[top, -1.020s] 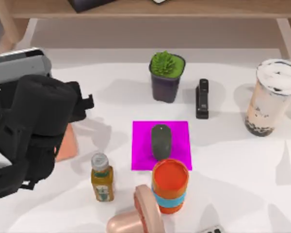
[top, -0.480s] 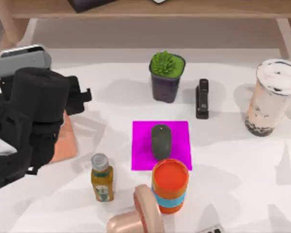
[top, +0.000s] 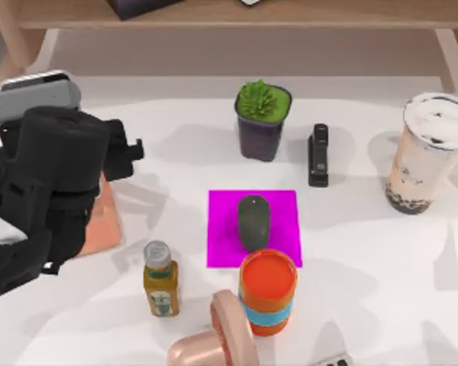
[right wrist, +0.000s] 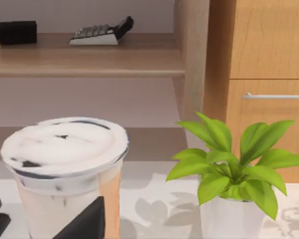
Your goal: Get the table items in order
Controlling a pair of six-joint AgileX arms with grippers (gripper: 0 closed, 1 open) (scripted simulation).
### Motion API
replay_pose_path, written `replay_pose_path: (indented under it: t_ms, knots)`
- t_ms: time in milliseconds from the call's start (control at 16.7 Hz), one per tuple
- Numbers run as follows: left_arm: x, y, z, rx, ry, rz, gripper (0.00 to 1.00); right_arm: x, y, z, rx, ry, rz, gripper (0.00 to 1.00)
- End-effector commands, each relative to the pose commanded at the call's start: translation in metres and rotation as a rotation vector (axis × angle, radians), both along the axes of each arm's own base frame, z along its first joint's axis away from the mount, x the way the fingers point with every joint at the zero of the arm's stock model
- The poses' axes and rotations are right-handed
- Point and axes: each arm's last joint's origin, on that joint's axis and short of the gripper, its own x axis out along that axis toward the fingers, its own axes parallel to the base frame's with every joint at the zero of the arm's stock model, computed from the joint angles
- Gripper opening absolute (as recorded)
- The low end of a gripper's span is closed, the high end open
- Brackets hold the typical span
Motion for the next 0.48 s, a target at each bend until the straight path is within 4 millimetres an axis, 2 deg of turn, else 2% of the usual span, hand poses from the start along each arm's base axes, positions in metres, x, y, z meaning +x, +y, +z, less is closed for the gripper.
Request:
replay_pose_path:
  t_ms: [360,480]
  knots:
    - [0.0000,0.0000,0.0000,0.000,0.000,0.000,0.98,0.0000,0.0000,0.0000,0.000,0.000,0.000,1.00]
    - [0.0000,0.0000,0.0000,0.000,0.000,0.000,1.00,0.0000,0.0000,0.0000,0.000,0.000,0.000,1.00]
